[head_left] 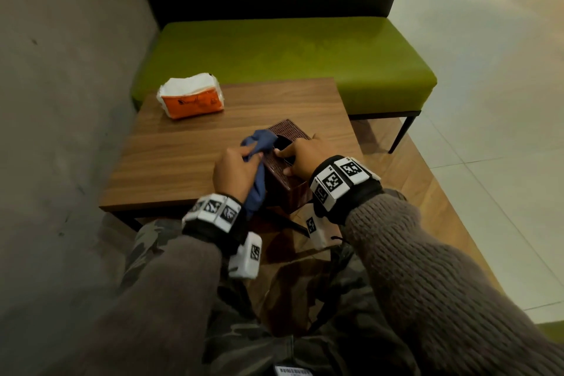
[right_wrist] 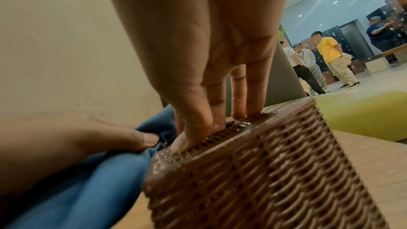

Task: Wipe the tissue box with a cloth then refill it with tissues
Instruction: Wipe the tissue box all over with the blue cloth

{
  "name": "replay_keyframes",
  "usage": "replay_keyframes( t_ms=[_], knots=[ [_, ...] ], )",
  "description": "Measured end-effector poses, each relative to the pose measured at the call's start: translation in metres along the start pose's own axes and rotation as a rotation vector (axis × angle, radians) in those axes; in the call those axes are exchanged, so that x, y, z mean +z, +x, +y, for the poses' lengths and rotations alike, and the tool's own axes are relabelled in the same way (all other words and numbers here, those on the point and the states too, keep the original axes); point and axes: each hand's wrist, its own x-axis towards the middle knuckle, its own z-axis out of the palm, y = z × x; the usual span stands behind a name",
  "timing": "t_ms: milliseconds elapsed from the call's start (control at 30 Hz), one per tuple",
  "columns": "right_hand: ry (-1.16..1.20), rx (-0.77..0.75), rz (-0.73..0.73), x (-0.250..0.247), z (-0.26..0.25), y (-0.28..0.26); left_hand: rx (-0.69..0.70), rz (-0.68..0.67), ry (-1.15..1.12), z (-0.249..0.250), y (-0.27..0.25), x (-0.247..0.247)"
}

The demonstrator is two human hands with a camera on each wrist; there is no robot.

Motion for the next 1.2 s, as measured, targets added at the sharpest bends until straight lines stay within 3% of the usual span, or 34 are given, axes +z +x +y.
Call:
replay_keyframes(
  t_ms=[167,267,500,633,700,867,1000,1200],
  knots=[
    [0.057,0.036,0.043,0.005,0.001,0.001,0.105,-0.042,-0.029,0.015,-0.075,0.012],
    [0.061,0.017,0.046,0.001,0.0,-0.003,0.179,-0.026,0.087,0.024,-0.096,0.015],
    [-0.068,-0.083,-0.058,-0.005,0.002,-0.003,0.232,-0.077,0.341,0.005,-0.069,-0.019],
    [-0.13,-0.12,-0.069,-0.002,0.018,-0.011,0.159,-0.128,0.171,-0.012,-0.034,-0.039],
    [-0.063,-0.095,-0.065,0.007,0.022,-0.012,0.134,-0.087,0.108,-0.013,-0.03,-0.037],
    [0.018,-0.038,-0.062,0.021,0.02,-0.008,0.128,0.071,0.004,-0.001,-0.062,-0.006],
    [-0.021,-0.022,-0.038,0.023,0.022,-0.007,0.221,0.038,0.015,0.001,-0.092,-0.001],
    [0.007,0.01,-0.011,0.031,0.016,-0.005,0.018,0.063,-0.001,-0.006,-0.033,-0.012]
  ],
)
